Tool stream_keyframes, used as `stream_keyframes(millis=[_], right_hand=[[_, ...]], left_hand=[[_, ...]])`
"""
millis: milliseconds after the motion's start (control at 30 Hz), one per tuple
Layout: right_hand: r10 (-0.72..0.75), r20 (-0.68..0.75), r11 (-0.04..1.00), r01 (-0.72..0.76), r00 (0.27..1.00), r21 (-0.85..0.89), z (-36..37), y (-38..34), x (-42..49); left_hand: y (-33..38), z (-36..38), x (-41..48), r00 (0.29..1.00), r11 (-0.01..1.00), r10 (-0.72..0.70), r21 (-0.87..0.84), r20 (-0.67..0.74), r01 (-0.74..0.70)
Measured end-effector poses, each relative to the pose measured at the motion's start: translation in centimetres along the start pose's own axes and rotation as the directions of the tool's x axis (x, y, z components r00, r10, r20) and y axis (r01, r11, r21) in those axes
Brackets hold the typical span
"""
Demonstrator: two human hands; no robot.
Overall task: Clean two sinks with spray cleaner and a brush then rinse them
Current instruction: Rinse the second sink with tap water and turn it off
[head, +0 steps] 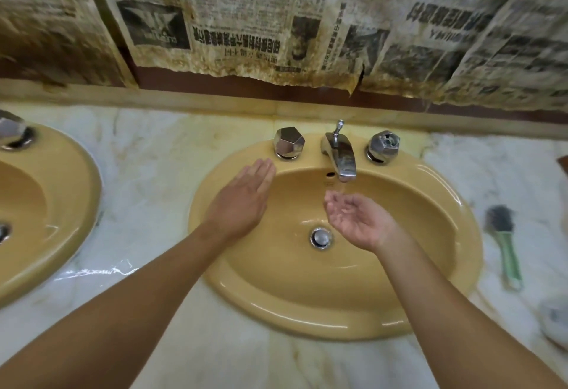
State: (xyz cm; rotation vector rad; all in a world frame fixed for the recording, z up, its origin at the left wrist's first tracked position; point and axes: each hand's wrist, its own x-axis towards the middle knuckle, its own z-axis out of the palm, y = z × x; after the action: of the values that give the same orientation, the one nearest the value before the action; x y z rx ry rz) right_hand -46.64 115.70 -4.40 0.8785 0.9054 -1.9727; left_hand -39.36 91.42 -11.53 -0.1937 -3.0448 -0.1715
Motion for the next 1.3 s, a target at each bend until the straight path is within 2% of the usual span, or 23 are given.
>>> stream_keyframes(millis=[67,133,233,267,333,400,433,500,533,567,600,633,733,800,900,967,1000,1033,1067,1100,1133,1167,1300], right_hand=[[0.034,-0.012,0.997,-0.035,0.999,-0.065,-1.0,-1.1,-1.3],[0.002,0.008,0.996,-0.001,1.0,-0.094,-1.3,-3.4,-2.9],[-0.134,0.04,0.967,0.14,0.99,-0.212,0.4,-8.2,-4.7],[-0.199,0.042,0.938,0.203,0.979,-0.282,1.4,-9.7,-5.0],[-0.347,0.039,0.81,0.32,0.937,-0.491,3.5,-12.2,-5.0],[-0.485,0.067,0.568,0.372,0.872,-0.734,5.0,-13.8,-4.5],[-0.543,0.102,0.388,0.357,0.834,-0.85,5.4,-14.1,-4.0],[-0.629,0.233,-0.119,0.205,0.742,-0.972,5.3,-14.6,-2.8],[-0.647,0.321,-0.364,0.089,0.692,-0.927,5.0,-14.7,-2.1],[-0.65,0.401,-0.521,0.005,0.646,-0.853,4.6,-14.6,-1.4],[-0.64,0.464,-0.597,-0.017,0.613,-0.802,4.0,-14.2,-0.4],[-0.626,0.498,-0.625,-0.004,0.6,-0.781,3.2,-13.7,0.8],[-0.64,0.492,-0.565,0.071,0.59,-0.822,0.9,-11.6,3.8],[-0.724,0.463,-0.477,0.115,0.511,-0.871,0.1,-10.4,4.8],[-0.899,0.248,-0.131,0.319,0.361,-0.939,-0.7,-7.3,4.6],[-0.972,0.1,0.003,0.44,0.211,-0.898,-1.2,-3.8,4.4],[-0.978,0.022,0.086,0.49,0.209,-0.868,-1.6,-2.0,4.5],[-0.936,-0.083,0.279,0.575,0.343,-0.769,-1.3,-0.6,4.6],[-0.772,-0.196,0.599,0.59,0.604,-0.541,-0.5,0.3,4.4],[-0.487,-0.208,0.868,0.442,0.848,-0.226,0.2,0.8,4.3],[-0.238,-0.139,0.97,0.243,0.961,0.017,0.7,0.9,4.2],[-0.101,-0.08,0.982,0.112,0.992,0.154,1.0,0.7,4.3],[-0.003,-0.091,0.981,0.021,0.996,0.193,1.6,-0.7,3.6]], left_hand=[[-0.2,-0.1,0.5,0.996,0.996,0.085,0.033,-0.013,-0.085],[-0.1,-0.4,1.2,0.996,0.997,0.083,-0.007,-0.023,-0.083],[-0.1,-1.2,2.1,0.995,0.983,-0.104,-0.155,-0.006,0.102],[-0.1,-1.3,2.4,0.988,0.976,-0.153,-0.157,0.02,0.154],[-0.1,-1.3,3.0,0.983,0.983,-0.176,-0.04,0.059,0.178],[-0.1,-1.0,3.4,0.984,0.985,-0.163,0.059,0.069,0.159],[-0.1,-1.0,3.6,0.984,0.984,-0.166,0.078,0.069,0.16],[-0.3,-0.9,3.8,0.982,0.981,-0.174,0.096,0.074,0.166],[-0.3,-0.9,3.8,0.982,0.981,-0.175,0.102,0.076,0.167],[-0.3,-0.9,3.9,0.982,0.981,-0.173,0.106,0.077,0.165],[-0.3,-1.0,4.0,0.982,0.981,-0.17,0.108,0.08,0.161],[-0.3,-1.0,4.0,0.982,0.981,-0.17,0.107,0.082,0.161],[-0.3,-1.1,4.1,0.981,0.981,-0.175,0.101,0.084,0.166],[-0.4,-1.1,4.2,0.98,0.981,-0.178,0.091,0.09,0.17],[-0.4,-1.1,4.3,0.98,0.982,-0.18,0.07,0.086,0.174],[-0.5,-1.1,4.6,0.98,0.983,-0.177,0.057,0.087,0.172],[-0.6,-1.1,4.8,0.98,0.983,-0.178,0.052,0.087,0.174],[-0.6,-1.0,4.9,0.981,0.983,-0.178,0.05,0.081,0.175],[-0.7,-1.0,5.1,0.981,0.983,-0.178,0.05,0.077,0.174],[-0.7,-1.0,5.1,0.981,0.984,-0.176,0.053,0.078,0.172],[-0.6,-0.9,5.2,0.981,0.984,-0.174,0.059,0.081,0.17],[-0.6,-0.9,5.1,0.981,0.984,-0.174,0.065,0.082,0.168],[-0.7,-0.8,5.1,0.981,0.982,-0.174,0.087,0.08,0.167]])
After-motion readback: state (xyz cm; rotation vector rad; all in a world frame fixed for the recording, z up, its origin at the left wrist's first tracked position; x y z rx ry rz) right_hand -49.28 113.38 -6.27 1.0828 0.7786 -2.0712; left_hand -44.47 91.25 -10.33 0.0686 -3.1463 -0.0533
